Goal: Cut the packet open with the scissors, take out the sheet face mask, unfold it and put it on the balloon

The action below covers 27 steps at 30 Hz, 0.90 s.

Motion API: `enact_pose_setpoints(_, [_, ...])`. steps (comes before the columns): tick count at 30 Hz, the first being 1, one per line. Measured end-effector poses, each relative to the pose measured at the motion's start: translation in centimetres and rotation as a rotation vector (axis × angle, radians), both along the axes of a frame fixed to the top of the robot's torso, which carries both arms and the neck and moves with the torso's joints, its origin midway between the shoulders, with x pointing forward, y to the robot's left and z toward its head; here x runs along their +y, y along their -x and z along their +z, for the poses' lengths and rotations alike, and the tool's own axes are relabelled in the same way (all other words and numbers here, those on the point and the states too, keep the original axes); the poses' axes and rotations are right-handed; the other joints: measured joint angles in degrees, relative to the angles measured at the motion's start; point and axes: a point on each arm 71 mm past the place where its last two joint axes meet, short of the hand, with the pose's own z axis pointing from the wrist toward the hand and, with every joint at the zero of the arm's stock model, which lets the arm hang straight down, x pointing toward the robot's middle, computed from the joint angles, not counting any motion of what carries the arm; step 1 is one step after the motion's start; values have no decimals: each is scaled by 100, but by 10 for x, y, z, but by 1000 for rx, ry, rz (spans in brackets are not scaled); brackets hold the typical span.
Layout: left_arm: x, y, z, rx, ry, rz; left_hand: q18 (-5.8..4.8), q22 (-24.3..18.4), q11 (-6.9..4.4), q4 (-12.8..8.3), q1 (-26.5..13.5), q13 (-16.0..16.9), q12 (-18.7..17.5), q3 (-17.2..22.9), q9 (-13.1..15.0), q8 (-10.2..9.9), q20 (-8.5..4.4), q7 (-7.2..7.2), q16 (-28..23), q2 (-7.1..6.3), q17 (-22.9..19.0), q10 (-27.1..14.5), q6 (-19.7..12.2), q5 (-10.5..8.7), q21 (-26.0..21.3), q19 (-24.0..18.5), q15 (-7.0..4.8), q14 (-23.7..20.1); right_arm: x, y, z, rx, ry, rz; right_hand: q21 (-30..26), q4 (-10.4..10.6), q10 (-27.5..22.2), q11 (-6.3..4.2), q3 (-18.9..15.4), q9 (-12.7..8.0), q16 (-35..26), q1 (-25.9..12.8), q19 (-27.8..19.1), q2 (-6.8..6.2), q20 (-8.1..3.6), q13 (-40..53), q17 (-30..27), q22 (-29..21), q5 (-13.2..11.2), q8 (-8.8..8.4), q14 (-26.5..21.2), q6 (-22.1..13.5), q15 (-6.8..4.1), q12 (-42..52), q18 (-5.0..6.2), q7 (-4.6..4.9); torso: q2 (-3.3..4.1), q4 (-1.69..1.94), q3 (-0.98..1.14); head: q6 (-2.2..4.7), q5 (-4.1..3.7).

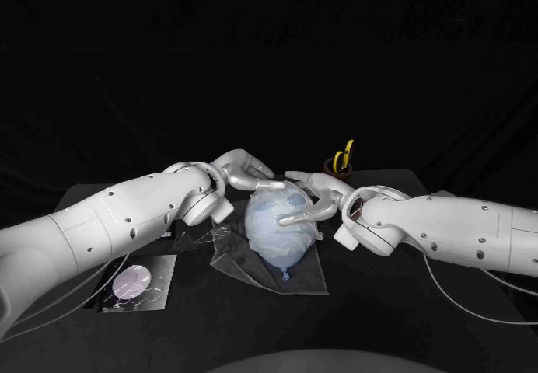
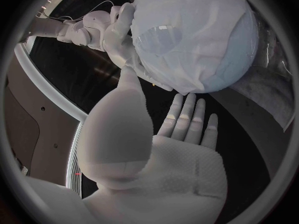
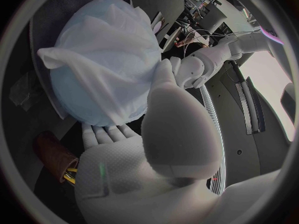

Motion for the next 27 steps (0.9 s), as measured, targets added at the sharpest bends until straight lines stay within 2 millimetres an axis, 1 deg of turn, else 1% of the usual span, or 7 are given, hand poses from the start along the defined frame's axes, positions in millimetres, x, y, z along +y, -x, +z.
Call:
enact_pose_setpoints(4, [-2, 0, 0, -5, -4, -9, 0, 0, 0, -20, 174, 12, 0, 35, 6, 0, -1, 4, 0, 85, 3, 0, 38, 0, 1, 1, -1, 33, 0, 0, 0, 0, 0, 0, 0, 0, 0, 0, 0, 3, 0, 0, 0, 0, 0, 0, 0, 0, 0, 0, 0, 0, 0, 0, -1, 0, -1, -4, 3, -10, 1])
enact_pose_setpoints(8, [-3, -1, 0, -11, -10, -10, 0, 3, -50, -38, 609, 19, 49, 509, 28, 68, -1, 27, 113, 487, 92, 80, 152, 0, 1, 87, -44, 514, 0, 0, 0, 1, 1, 1, 0, 0, 0, 0, 0, 5, 0, 0, 0, 0, 0, 0, 0, 0, 0, 0, 0, 0, 0, -1, -1, 0, 0, -7, 5, -12, 5])
enact_pose_setpoints(9, [-3, -1, 0, -11, -10, -10, 0, 4, -51, -40, 636, 19, 49, 544, 28, 73, -1, 33, 118, 513, 98, 99, 160, 0, 1, 87, -45, 546, 0, 0, 0, 1, 1, 1, 0, 0, 0, 0, 0, 5, 0, 0, 0, 0, 0, 0, 0, 0, 0, 0, 0, 0, 0, -1, -1, 0, 1, -7, 6, -13, 5])
enact_pose_setpoints(14, [-3, -4, -1, -18, -23, -1, 0, 24, -116, -121, 1186, 27, 116, 1141, 39, 179, -11, 70, 223, 988, 143, 305, 303, 0, 52, 240, -133, 813, 1, 0, 0, 1, 1, 1, 0, 0, 0, 0, 0, 10, 0, 30, 0, 30, 0, -1, 0, 0, 0, 0, 0, 0, 0, -7, -1, 0, 2, -9, 6, -25, 4])
enact_pose_setpoints(21, [-3, -8, -2, -30, -57, 7, 0, 35, -169, -249, 1688, 19, 116, 1346, 19, 238, -16, 69, 287, 1081, 146, 362, 310, 0, 106, 386, -151, 896, 2, 1, -1, 3, 2, 3, 0, 0, 0, -1, 0, 10, 0, 31, 0, 31, 0, -3, 0, 0, 0, 0, 0, 0, 0, -9, -2, 0, 2, -9, 6, -63, 1])
enact_pose_setpoints(25, [-1, -11, -3, -35, -78, 16, 1, 153, -299, -280, 1894, 34, 205, 1453, 47, 388, -27, 114, 514, 1208, 240, 676, 558, 0, 343, 1121, -293, 1322, 2, 1, -1, 3, 2, 5, 0, 0, -1, -1, 0, 10, 0, 30, 0, 31, 0, -4, 0, 0, 0, 0, 0, 0, 0, -9, -2, 0, 1, -7, 5, -70, 8])
enact_pose_setpoints(27, [0, -12, -4, -37, -86, 21, 3, 268, -413, -282, 2051, 49, 288, 1576, 84, 510, -44, 44, 665, 1276, 316, 951, 782, 0, 577, 1813, -413, 1611, 3, 1, -1, 2, 2, 6, 0, 0, -1, -1, 0, 9, 0, 31, 0, 31, 0, -3, 0, 0, 1, 0, 0, 0, 0, 2, -2, 0, 0, -4, 3, -73, 10])
